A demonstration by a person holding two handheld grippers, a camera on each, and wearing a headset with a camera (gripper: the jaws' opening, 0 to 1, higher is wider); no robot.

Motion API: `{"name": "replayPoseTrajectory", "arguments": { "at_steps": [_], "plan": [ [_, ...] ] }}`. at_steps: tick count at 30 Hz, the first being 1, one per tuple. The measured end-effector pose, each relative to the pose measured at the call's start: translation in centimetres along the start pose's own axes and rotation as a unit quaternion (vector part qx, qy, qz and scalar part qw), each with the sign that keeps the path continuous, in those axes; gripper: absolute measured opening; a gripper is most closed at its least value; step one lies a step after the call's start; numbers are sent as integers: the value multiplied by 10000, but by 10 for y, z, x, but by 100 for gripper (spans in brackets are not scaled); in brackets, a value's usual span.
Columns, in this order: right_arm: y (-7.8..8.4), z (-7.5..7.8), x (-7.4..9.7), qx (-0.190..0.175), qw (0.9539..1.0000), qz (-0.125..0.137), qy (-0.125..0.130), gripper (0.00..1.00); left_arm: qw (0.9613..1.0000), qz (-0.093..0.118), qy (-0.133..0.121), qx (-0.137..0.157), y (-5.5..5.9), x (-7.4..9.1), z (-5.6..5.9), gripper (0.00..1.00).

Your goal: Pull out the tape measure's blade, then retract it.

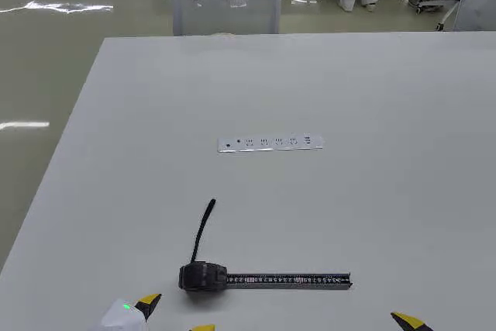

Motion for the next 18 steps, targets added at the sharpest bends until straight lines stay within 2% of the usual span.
{"name": "replayPoseTrajectory", "arguments": {
  "at_steps": [11, 18],
  "plan": [
    [-3, 13, -6, 8, 9999, -29, -113, 60, 9998, -34, -192, 55, -7, -17, -1, 74],
    [-3, 20, -11, -11, 9998, -41, -168, 60, 9995, -100, -301, 91, -8, -25, -1, 75]
  ]
}}
Point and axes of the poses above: the centre of the closed fingertips' face, and the gripper's own axes: x roughly backward along the fingers, z roughly to its right, y roughly out of its underside, the point moved 2 cm from there along x, roughly backward along the fingers, and after that the axes turned 11 degrees about z, right-handed, at the moved point
